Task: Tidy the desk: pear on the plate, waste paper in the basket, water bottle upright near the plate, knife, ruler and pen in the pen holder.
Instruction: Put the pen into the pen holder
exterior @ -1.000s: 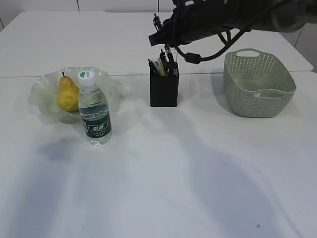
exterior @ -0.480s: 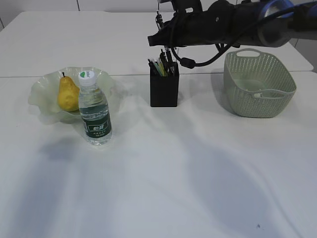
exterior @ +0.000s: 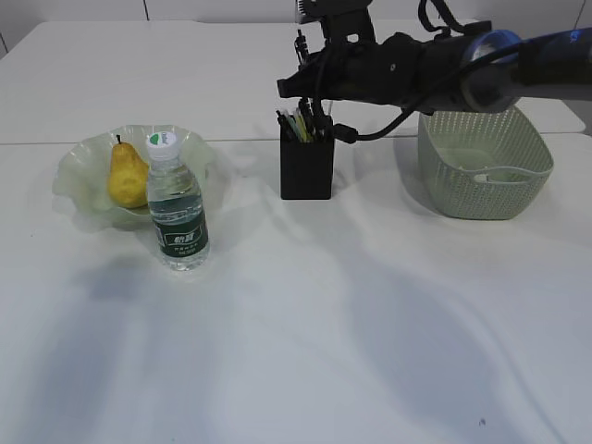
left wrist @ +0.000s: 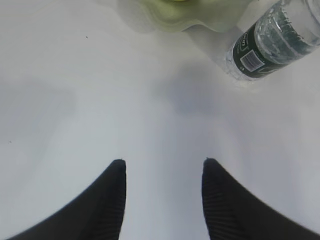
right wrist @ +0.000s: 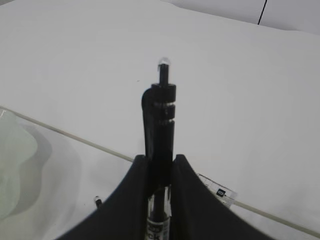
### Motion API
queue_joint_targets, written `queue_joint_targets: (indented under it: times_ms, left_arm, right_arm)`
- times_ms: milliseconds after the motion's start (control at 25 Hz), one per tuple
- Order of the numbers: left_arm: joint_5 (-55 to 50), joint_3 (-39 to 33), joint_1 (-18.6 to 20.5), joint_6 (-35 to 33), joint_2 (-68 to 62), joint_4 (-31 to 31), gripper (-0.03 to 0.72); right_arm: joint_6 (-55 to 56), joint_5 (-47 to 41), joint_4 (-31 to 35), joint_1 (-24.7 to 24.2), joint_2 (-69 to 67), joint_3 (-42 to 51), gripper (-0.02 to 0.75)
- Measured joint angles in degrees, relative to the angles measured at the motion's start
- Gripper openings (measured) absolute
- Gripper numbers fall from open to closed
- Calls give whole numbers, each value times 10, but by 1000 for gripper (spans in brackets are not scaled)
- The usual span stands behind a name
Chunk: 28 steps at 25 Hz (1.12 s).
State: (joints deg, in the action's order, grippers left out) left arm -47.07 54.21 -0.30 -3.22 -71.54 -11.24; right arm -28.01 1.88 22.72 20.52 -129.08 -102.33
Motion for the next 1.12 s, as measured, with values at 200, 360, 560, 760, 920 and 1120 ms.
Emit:
queue_joint_targets:
  times_ms: [200, 360, 560, 760, 920, 1120]
  left_arm:
    - [0, 0, 0, 0, 0, 0, 348]
    - [0, 0, 0, 0, 0, 0, 347]
    - [0, 0, 0, 0, 0, 0, 347]
    - [0, 0, 0, 0, 0, 0, 347]
    - [0, 0, 0, 0, 0, 1, 347]
    - [0, 0, 0, 0, 0, 1, 342]
  right_arm:
    - [8, 15, 0, 0, -19, 0, 79]
    - [11, 16, 0, 0, -31, 0, 92]
    - [12, 14, 1, 0, -32, 0, 214]
    - [12, 10, 1, 0, -32, 0, 321]
    - [12, 8, 1, 0, -32, 0, 326]
    - [13, -44, 20, 0, 2, 0, 327]
